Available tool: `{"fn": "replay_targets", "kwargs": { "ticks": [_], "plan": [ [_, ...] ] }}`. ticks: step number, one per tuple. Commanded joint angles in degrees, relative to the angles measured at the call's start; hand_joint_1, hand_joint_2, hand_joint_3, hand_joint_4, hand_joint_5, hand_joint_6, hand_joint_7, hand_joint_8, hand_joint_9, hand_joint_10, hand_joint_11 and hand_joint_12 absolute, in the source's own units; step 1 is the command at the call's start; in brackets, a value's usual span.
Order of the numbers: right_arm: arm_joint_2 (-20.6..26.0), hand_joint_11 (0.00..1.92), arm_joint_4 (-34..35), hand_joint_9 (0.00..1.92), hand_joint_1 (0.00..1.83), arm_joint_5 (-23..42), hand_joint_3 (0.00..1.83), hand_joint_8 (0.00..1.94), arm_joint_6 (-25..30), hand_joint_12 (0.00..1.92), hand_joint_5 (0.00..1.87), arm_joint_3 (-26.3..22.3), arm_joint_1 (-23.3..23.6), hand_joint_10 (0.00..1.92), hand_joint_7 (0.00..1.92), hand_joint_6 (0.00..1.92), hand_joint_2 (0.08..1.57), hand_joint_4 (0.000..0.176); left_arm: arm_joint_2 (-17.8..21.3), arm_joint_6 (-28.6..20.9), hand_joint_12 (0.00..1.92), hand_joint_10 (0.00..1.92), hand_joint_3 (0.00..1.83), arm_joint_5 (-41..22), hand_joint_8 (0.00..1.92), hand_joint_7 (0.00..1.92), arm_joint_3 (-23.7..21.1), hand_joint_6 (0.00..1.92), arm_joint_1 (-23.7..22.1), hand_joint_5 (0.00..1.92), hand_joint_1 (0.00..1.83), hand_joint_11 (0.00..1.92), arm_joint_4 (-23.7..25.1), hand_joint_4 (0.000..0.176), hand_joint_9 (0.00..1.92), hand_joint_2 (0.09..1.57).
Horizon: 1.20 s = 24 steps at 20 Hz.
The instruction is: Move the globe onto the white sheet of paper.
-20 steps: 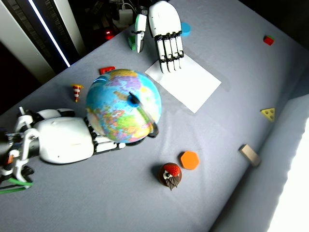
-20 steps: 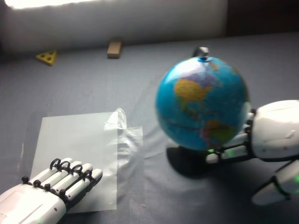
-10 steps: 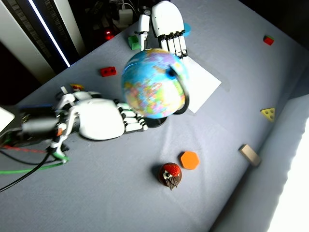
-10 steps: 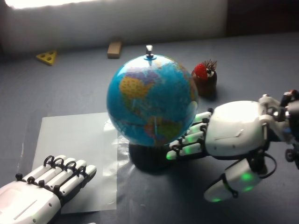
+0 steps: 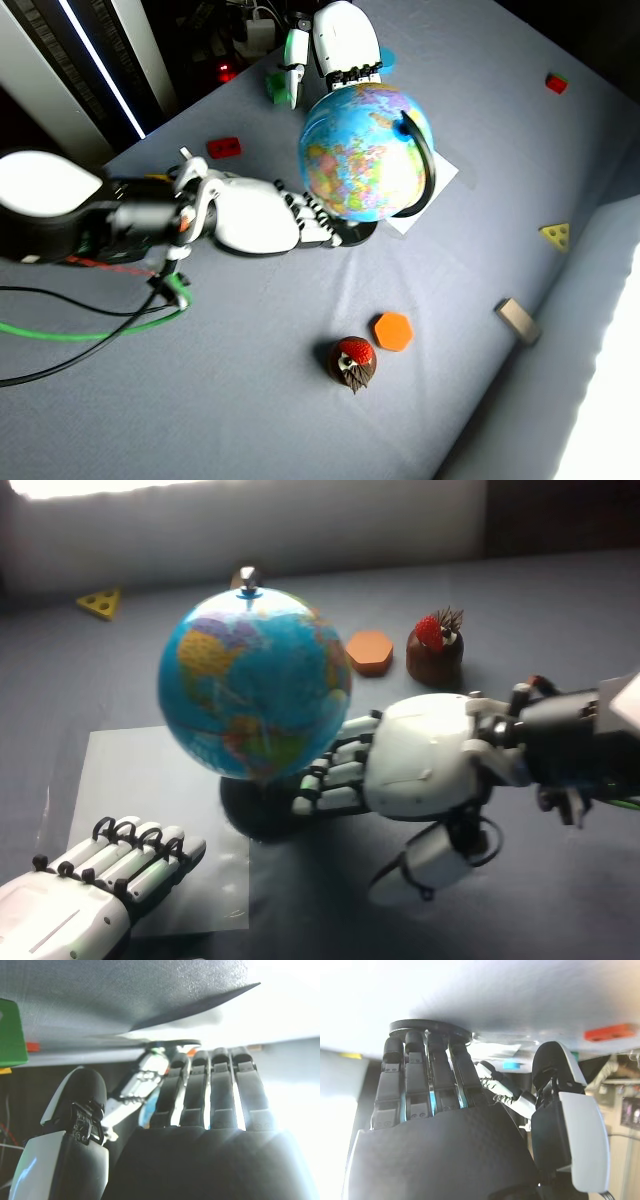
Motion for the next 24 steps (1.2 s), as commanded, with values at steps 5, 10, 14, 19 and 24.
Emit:
{"fn": "replay_targets", "kwargs": {
  "ticks": [5, 10, 14, 19, 24],
  "plan": [
    [-3.9, 0.00, -8.8, 0.16, 0.00, -0.6, 0.00, 0.00, 6.3, 0.28, 0.18, 0.6, 0.6, 0.00, 0.17, 0.00, 1.19, 0.000, 0.1, -0.4, 0.00, 0.00, 0.00, -5.6, 0.00, 0.00, -0.1, 0.00, -0.3, 0.01, 0.00, 0.00, 1.4, 0.000, 0.00, 1.28],
    [-6.6, 0.00, -8.9, 0.18, 0.00, -2.1, 0.00, 0.00, 6.5, 0.28, 0.19, 1.0, 1.3, 0.01, 0.18, 0.01, 1.19, 0.000, 0.0, -0.5, 0.00, 0.00, 0.00, -5.6, 0.00, 0.00, -0.4, 0.00, -0.2, 0.01, 0.00, 0.00, 1.3, 0.000, 0.00, 1.28],
    [-8.1, 0.00, -9.0, 0.18, 0.00, -2.4, 0.00, 0.00, 7.8, 0.35, 0.19, 1.1, 2.3, 0.00, 0.19, 0.00, 1.19, 0.000, 0.1, -0.5, 0.00, 0.00, 0.00, -5.6, 0.00, 0.00, -0.6, 0.01, -0.1, 0.02, 0.00, 0.00, 1.2, 0.000, 0.00, 1.28],
    [-7.4, 0.00, -9.1, 0.17, 0.00, -1.7, 0.00, 0.00, 9.1, 0.32, 0.19, 0.9, 2.7, 0.00, 0.19, 0.00, 1.19, 0.000, 0.4, -0.5, 0.00, 0.00, 0.00, -5.6, 0.00, 0.00, -1.0, 0.00, 0.1, 0.02, 0.00, 0.00, 0.9, 0.000, 0.00, 1.28],
    [-4.3, 0.00, -8.9, 0.18, 0.00, -1.5, 0.00, 0.00, 10.2, 0.31, 0.20, -1.9, 3.6, 0.00, 0.20, 0.00, 1.19, 0.000, 2.5, 0.0, 0.00, 0.00, 0.00, -5.6, 0.00, 0.00, -2.9, 0.00, 1.2, 0.02, 0.00, 0.00, -3.1, 0.000, 0.00, 1.28]
  ]
}}
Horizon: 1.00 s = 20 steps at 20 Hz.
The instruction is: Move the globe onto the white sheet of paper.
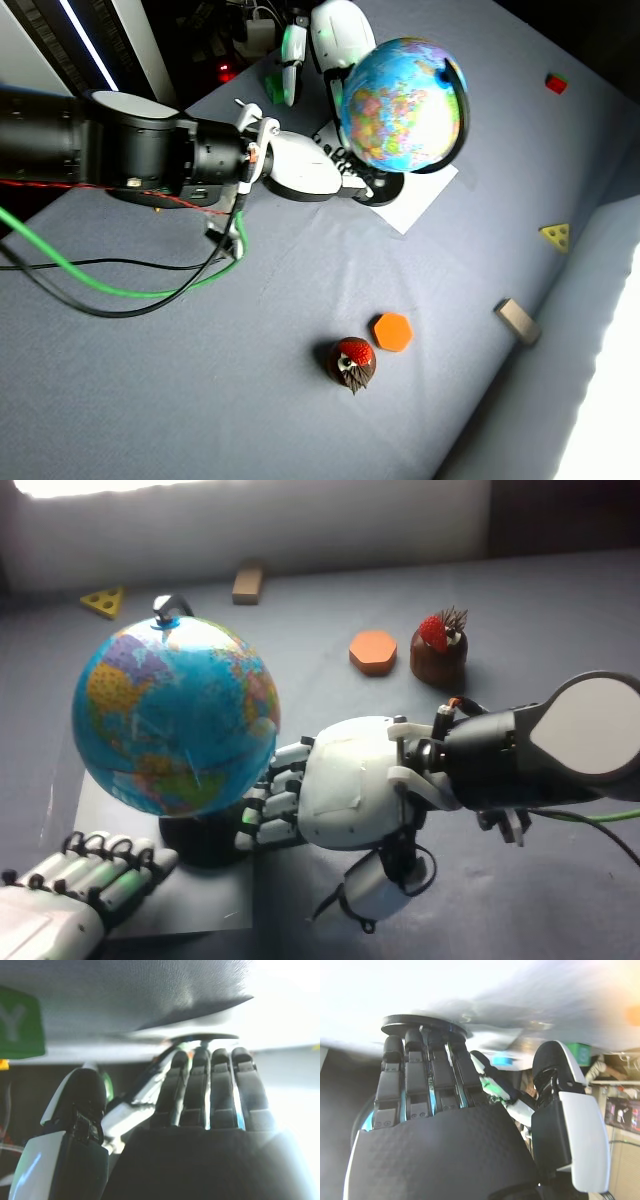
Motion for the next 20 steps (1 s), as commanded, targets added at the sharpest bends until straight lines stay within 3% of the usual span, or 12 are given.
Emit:
{"fn": "replay_targets", "kwargs": {
  "ticks": [1, 9, 13, 16, 18, 20],
  "plan": [
    [0.5, 0.00, 0.5, 0.18, 0.00, -0.9, 0.00, 0.00, 0.5, 0.31, 0.20, -0.9, 1.1, 0.00, 0.20, 0.00, 1.19, 0.000, 0.3, -0.2, 0.00, 0.00, 0.00, -5.8, 0.00, 0.00, 0.0, 0.00, -0.2, 0.02, 0.00, 0.00, 2.0, 0.000, 0.00, 1.27],
    [3.6, 0.00, 0.3, 0.18, 0.00, -0.8, 0.00, 0.00, 3.5, 0.34, 0.20, -4.0, 3.1, 0.00, 0.20, 0.00, 1.19, 0.000, 1.4, -1.5, 0.00, 0.00, 0.00, -6.8, 0.00, 0.00, -1.0, 0.00, -0.1, 0.01, 0.00, 0.00, 1.3, 0.000, 0.00, 1.27],
    [12.7, 0.00, 0.3, 0.18, 0.00, -4.4, 0.00, 0.00, 8.9, 0.34, 0.21, -11.9, 2.1, 0.00, 0.21, 0.01, 1.19, 0.000, 2.2, -2.9, 0.00, 0.00, 0.00, -6.1, 0.00, 0.00, -2.2, 0.00, 0.0, 0.01, 0.00, 0.00, 0.0, 0.000, 0.00, 1.27],
    [20.8, 0.00, 0.4, 0.18, 0.00, -12.0, 0.00, 0.00, 13.3, 0.35, 0.21, -18.9, -0.6, 0.00, 0.21, 0.01, 1.19, 0.000, 4.4, -3.6, 0.00, 0.00, 0.00, 1.7, 0.00, 0.00, -4.6, 0.00, -2.4, 0.02, 0.00, 0.00, -0.9, 0.000, 0.00, 1.27],
    [26.5, 0.00, 0.8, 0.18, 0.00, -22.9, 0.00, 0.00, 14.7, 0.35, 0.21, -24.9, -4.4, 0.00, 0.21, 0.01, 1.19, 0.000, 6.3, 0.2, 0.00, 0.00, 0.00, 8.6, 0.00, 0.00, -7.5, 0.00, -6.6, 0.02, 0.00, 0.00, -5.8, 0.000, 0.00, 1.27],
    [30.2, 0.00, 1.6, 0.18, 0.00, -39.8, 0.00, 0.00, 14.7, 0.35, 0.21, -30.7, -8.3, 0.00, 0.21, 0.01, 1.19, 0.000, 7.5, 4.1, 0.00, 0.00, 0.00, 11.9, 0.00, 0.00, -10.5, 0.00, -10.7, 0.02, 0.00, 0.00, -12.9, 0.000, 0.00, 1.27]
  ]
}}
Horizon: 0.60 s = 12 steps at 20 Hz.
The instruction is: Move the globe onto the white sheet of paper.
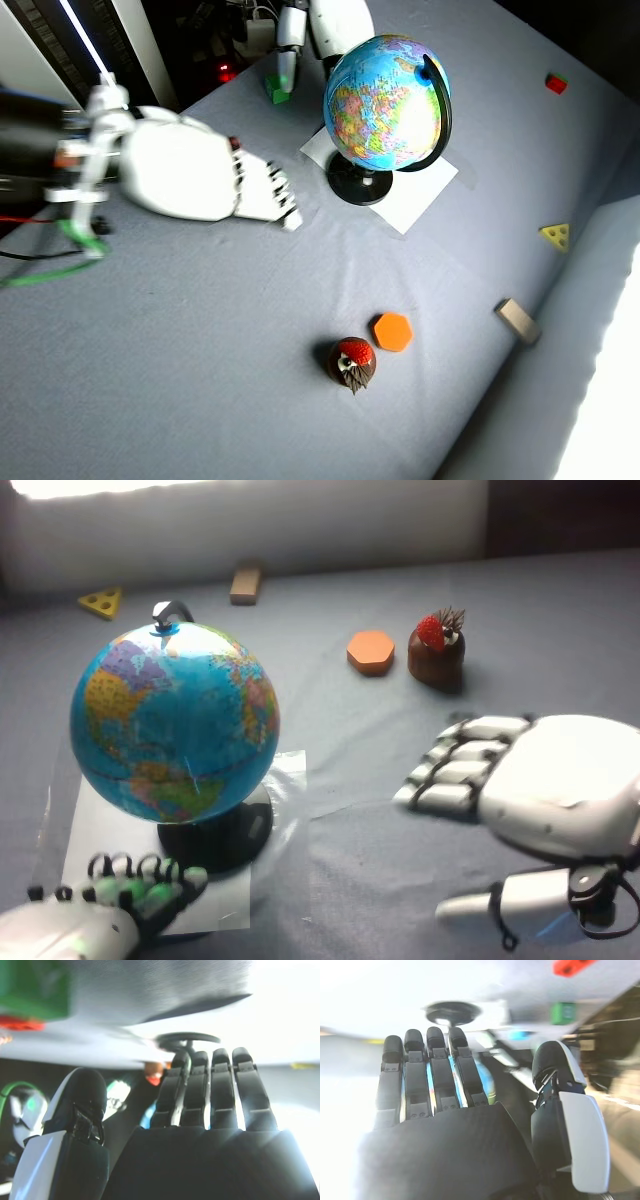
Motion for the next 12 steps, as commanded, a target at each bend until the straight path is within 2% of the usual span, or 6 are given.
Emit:
{"fn": "replay_targets", "kwargs": {
  "ticks": [1, 5, 7, 9, 10, 12],
  "plan": [
    [0.7, 0.00, -0.6, 0.19, 0.00, -11.8, 0.00, 0.00, 0.0, 0.41, 0.21, -1.0, 0.4, 0.00, 0.21, 0.01, 1.19, 0.000, 0.5, 1.6, 0.00, 0.00, 0.00, -0.8, 0.00, 0.00, -0.4, 0.00, -1.3, 0.02, 0.00, 0.00, -1.1, 0.000, 0.00, 1.27],
    [-0.7, 0.00, 14.2, 0.19, 0.00, -19.1, 0.00, 0.00, -3.5, 0.45, 0.22, -2.4, 1.1, 0.00, 0.21, 0.00, 1.19, 0.000, 1.3, 15.3, 0.00, 0.00, 0.00, 4.3, 0.00, 0.00, -4.8, 0.00, -10.8, 0.02, 0.00, 0.00, -19.0, 0.000, 0.00, 1.27],
    [-3.5, 0.00, 15.0, 0.19, 0.00, -21.8, 0.00, 0.01, -3.8, 0.45, 0.24, -2.0, 1.1, 0.00, 0.23, 0.01, 1.19, 0.000, 1.0, 23.5, 0.00, 0.00, 0.00, 5.0, 0.00, 0.00, -6.3, 0.01, -16.1, 0.04, 0.00, 0.00, -27.3, 0.000, 0.00, 1.27],
    [-6.7, 0.00, 15.0, 0.22, 0.00, -24.3, 0.00, 0.02, -5.7, 0.51, 0.30, -2.0, 0.7, 0.01, 0.31, 0.03, 1.19, 0.000, -0.2, 32.7, 0.00, 0.02, 0.00, 4.7, 0.02, 0.13, -7.4, 0.03, -22.4, 0.15, 0.00, 0.00, -37.1, 0.000, 0.08, 1.26],
    [-7.6, 0.00, 14.9, 0.22, 0.00, -25.6, 0.00, 0.02, -6.7, 0.51, 0.30, -2.0, 0.3, 0.01, 0.31, 0.03, 1.19, 0.000, -0.6, 35.8, 0.00, 0.02, 0.00, 4.3, 0.02, 0.13, -7.7, 0.03, -24.2, 0.15, 0.00, 0.00, -40.3, 0.000, 0.08, 1.26],
    [-9.1, 0.00, 13.8, 0.28, 0.00, -26.9, 0.00, 0.02, -6.2, 0.71, 0.37, -1.9, -0.9, 0.03, 0.40, 0.04, 1.19, 0.000, -2.5, 43.8, 0.00, 0.02, 0.00, 2.8, 0.01, 0.19, -8.1, 0.02, -30.3, 0.20, 0.00, 0.00, -48.1, 0.000, 0.11, 1.27]
  ]
}}
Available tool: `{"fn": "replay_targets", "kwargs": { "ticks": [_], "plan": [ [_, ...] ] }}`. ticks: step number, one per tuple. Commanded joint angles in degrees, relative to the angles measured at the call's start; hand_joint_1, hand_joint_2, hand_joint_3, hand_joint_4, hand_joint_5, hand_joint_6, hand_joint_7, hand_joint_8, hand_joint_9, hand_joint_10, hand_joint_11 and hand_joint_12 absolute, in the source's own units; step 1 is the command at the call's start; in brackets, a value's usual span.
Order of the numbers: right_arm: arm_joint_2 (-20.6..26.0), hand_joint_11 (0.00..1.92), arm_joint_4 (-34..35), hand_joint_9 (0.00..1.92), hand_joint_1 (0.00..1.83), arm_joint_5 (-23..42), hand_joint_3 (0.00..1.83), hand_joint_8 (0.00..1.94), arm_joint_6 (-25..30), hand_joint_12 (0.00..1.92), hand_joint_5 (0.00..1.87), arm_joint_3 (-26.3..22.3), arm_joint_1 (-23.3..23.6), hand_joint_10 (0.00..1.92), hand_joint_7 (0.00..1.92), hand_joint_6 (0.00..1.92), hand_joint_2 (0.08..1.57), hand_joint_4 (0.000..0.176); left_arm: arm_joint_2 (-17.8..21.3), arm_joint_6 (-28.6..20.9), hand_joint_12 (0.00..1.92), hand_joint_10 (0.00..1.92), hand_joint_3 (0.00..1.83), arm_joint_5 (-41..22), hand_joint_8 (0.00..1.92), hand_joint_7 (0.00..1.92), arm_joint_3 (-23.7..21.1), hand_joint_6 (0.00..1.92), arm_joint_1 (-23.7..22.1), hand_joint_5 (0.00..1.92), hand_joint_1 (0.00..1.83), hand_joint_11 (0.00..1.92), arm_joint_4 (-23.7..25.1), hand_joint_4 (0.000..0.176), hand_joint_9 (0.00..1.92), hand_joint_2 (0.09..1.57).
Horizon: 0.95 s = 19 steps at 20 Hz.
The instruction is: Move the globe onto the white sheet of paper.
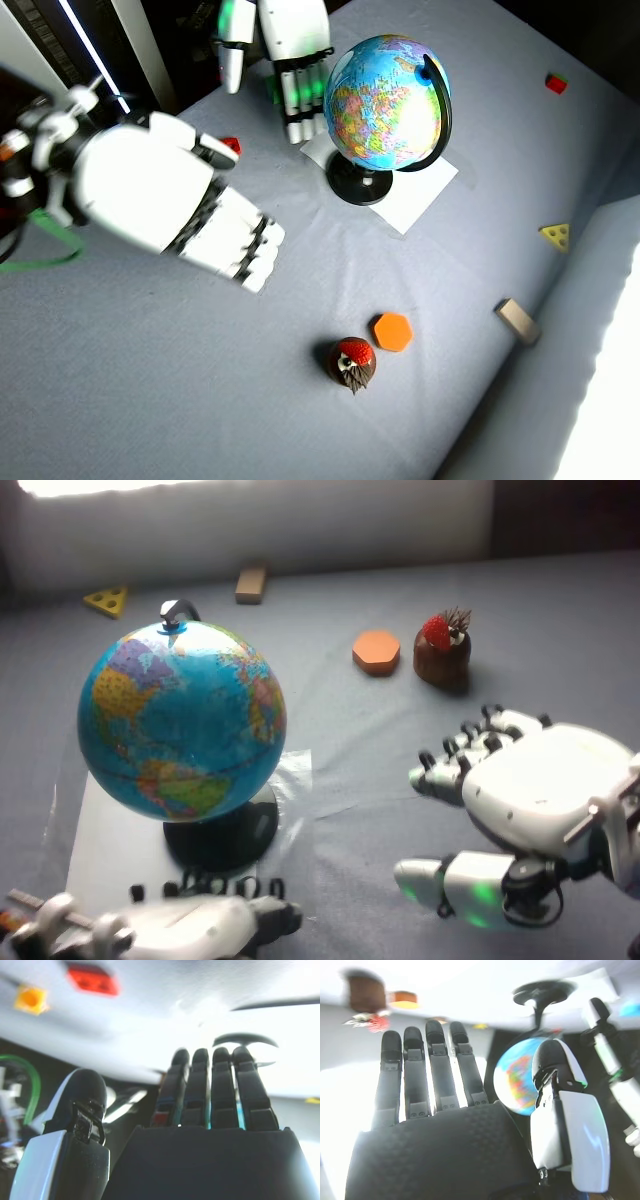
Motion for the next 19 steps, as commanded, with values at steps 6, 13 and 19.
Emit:
{"fn": "replay_targets", "kwargs": {
  "ticks": [6, 13, 19],
  "plan": [
    [1.3, 0.20, -4.7, 0.60, 0.00, -3.0, 0.00, 0.11, 1.9, 1.60, 0.79, -0.8, -0.4, 0.87, 0.97, 0.28, 1.22, 0.000, -3.3, 8.5, 1.28, 0.05, 0.00, -6.4, 0.01, 0.62, 0.0, 0.04, -8.4, 0.59, 0.00, 0.00, -6.9, 0.000, 0.52, 1.28],
    [2.5, 1.14, -6.5, 1.17, 0.93, -3.0, 0.83, 1.71, 2.8, 1.92, 0.69, -2.2, 0.1, 1.91, 1.14, 1.77, 0.97, 0.000, -2.3, 10.9, 1.92, 1.90, 0.00, -8.5, 1.79, 0.96, -0.2, 1.63, -11.2, 0.92, 0.63, 0.95, -9.8, 0.000, 1.05, 1.39],
    [2.6, 1.24, -6.5, 1.21, 0.98, -3.4, 1.12, 1.82, 2.9, 1.92, 0.75, -2.2, 0.0, 1.92, 1.17, 1.85, 0.82, 0.000, -2.1, 13.5, 1.92, 1.92, 0.00, -10.1, 1.92, 1.03, -0.2, 1.88, -13.9, 0.94, 0.78, 1.10, -12.5, 0.000, 1.16, 1.41]
  ]
}}
